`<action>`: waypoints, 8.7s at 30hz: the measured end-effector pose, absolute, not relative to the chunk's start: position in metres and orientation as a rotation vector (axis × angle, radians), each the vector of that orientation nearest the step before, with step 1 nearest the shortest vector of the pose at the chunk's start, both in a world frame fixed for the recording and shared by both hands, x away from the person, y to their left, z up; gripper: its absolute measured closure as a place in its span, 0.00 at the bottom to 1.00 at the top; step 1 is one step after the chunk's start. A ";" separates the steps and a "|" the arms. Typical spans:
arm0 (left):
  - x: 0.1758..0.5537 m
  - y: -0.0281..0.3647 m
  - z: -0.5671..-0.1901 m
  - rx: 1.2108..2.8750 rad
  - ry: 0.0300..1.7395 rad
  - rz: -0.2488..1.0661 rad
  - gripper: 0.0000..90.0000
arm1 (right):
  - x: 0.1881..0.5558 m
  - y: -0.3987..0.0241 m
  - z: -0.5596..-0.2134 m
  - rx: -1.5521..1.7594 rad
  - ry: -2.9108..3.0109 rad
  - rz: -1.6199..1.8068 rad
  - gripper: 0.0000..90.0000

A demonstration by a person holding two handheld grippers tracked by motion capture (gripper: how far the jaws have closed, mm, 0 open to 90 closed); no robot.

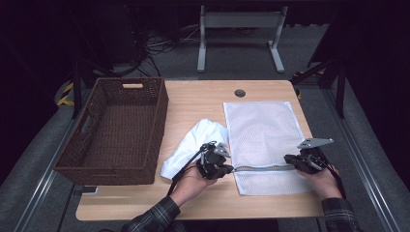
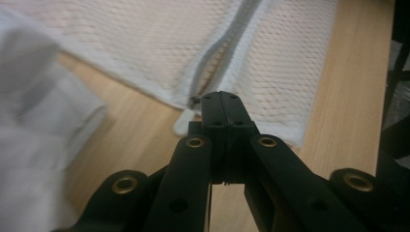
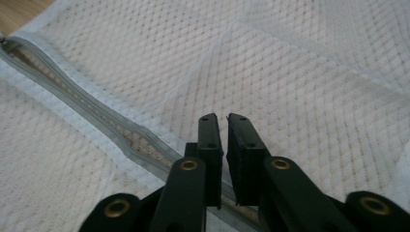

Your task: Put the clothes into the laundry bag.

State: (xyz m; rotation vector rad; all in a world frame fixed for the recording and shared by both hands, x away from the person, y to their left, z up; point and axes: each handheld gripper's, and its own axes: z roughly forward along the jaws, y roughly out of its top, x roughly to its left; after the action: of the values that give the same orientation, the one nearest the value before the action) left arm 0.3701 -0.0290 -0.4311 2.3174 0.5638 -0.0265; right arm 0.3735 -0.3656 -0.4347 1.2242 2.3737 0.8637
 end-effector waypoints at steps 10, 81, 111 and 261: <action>0.356 -0.056 -0.450 2.370 0.490 -0.084 1.00 | 0.375 -0.373 -0.438 1.237 2.374 0.798 1.00; 0.352 -0.024 -0.443 2.451 0.480 -0.036 1.00 | 0.334 -0.265 -0.443 0.784 2.722 0.747 1.00; 0.367 -0.012 -0.453 2.462 0.559 0.040 1.00 | 0.357 -0.232 -0.435 0.816 2.619 0.889 0.60; 0.401 0.038 -0.385 2.374 0.602 0.059 0.60 | 0.409 -0.299 -0.319 1.098 2.148 1.246 0.98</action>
State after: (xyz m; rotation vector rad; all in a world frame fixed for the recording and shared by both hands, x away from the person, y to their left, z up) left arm 0.4014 0.0381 -0.3851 2.3737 0.6021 0.0586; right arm 0.4090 -0.2993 -0.3190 1.0982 2.1482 1.2460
